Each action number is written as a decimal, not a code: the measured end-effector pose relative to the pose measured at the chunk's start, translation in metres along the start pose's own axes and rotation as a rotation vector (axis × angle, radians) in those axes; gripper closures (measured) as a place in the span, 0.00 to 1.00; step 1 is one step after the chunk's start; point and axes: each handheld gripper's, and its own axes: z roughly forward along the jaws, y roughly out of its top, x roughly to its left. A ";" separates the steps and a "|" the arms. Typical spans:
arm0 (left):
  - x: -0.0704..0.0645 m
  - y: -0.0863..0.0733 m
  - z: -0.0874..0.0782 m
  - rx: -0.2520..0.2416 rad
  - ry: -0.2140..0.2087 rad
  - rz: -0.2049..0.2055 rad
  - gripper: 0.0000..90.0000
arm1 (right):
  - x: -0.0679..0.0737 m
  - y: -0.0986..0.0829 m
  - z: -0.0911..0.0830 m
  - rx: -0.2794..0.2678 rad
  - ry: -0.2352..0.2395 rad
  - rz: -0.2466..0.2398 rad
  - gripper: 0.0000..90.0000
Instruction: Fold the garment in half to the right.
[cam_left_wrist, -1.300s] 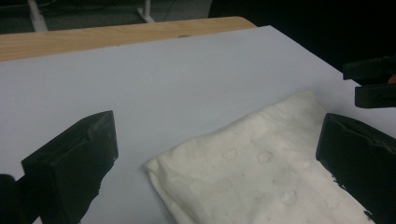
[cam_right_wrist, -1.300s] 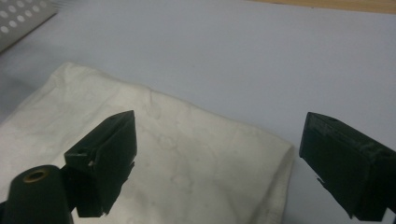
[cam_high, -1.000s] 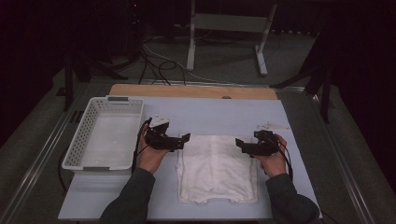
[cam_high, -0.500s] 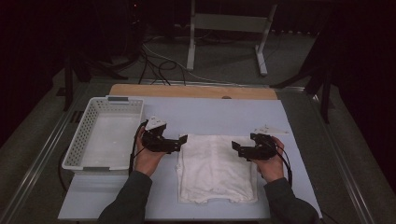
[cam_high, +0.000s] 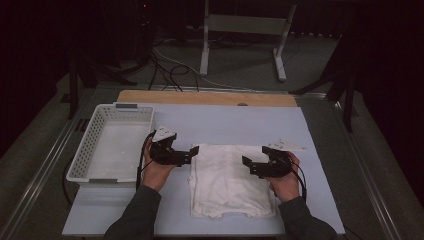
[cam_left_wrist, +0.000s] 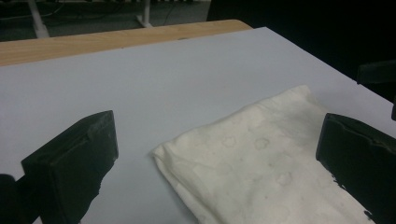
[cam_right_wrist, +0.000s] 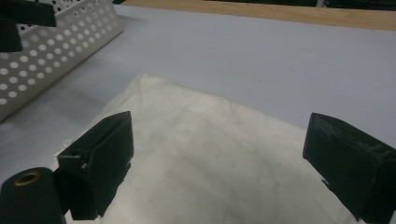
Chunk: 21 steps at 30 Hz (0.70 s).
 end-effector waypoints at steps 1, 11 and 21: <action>0.000 0.000 0.000 -0.002 0.001 0.002 0.00 | 0.002 0.000 0.000 -0.005 0.005 -0.004 0.10; -0.003 -0.002 -0.002 -0.002 0.000 0.006 0.00 | 0.015 -0.006 -0.001 -0.011 0.023 -0.030 0.10; -0.007 -0.002 -0.003 0.005 -0.007 0.024 0.00 | 0.019 -0.011 -0.002 -0.013 0.033 -0.040 0.10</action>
